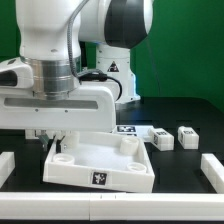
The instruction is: Assemble square table
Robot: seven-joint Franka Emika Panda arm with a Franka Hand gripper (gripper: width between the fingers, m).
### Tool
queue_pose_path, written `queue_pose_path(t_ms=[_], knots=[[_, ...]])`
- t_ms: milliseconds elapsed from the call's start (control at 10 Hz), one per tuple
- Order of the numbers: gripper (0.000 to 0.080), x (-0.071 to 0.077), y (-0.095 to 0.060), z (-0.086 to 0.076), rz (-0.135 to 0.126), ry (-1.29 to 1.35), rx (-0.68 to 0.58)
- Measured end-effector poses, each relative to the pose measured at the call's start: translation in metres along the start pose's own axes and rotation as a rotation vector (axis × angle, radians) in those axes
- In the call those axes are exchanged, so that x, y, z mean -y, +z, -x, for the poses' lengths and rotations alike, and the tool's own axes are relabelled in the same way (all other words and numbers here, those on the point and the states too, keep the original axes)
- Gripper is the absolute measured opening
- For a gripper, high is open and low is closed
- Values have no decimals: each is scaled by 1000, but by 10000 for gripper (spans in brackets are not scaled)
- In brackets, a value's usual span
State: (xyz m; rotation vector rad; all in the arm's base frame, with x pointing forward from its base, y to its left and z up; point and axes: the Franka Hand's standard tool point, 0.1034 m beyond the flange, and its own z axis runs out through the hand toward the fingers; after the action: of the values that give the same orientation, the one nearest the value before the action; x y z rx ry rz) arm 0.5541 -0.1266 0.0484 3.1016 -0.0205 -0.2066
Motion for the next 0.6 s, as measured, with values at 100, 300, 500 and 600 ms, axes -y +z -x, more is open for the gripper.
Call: queue_pose_path(t_ms=[100,300,500,600], knots=[[51,3,1,0,0,-1,1],[51,46,9,-17,26,-1,-58],[51,78,15,-26,32,-23,-61],[51,90,18,-27,34,-25,-50]])
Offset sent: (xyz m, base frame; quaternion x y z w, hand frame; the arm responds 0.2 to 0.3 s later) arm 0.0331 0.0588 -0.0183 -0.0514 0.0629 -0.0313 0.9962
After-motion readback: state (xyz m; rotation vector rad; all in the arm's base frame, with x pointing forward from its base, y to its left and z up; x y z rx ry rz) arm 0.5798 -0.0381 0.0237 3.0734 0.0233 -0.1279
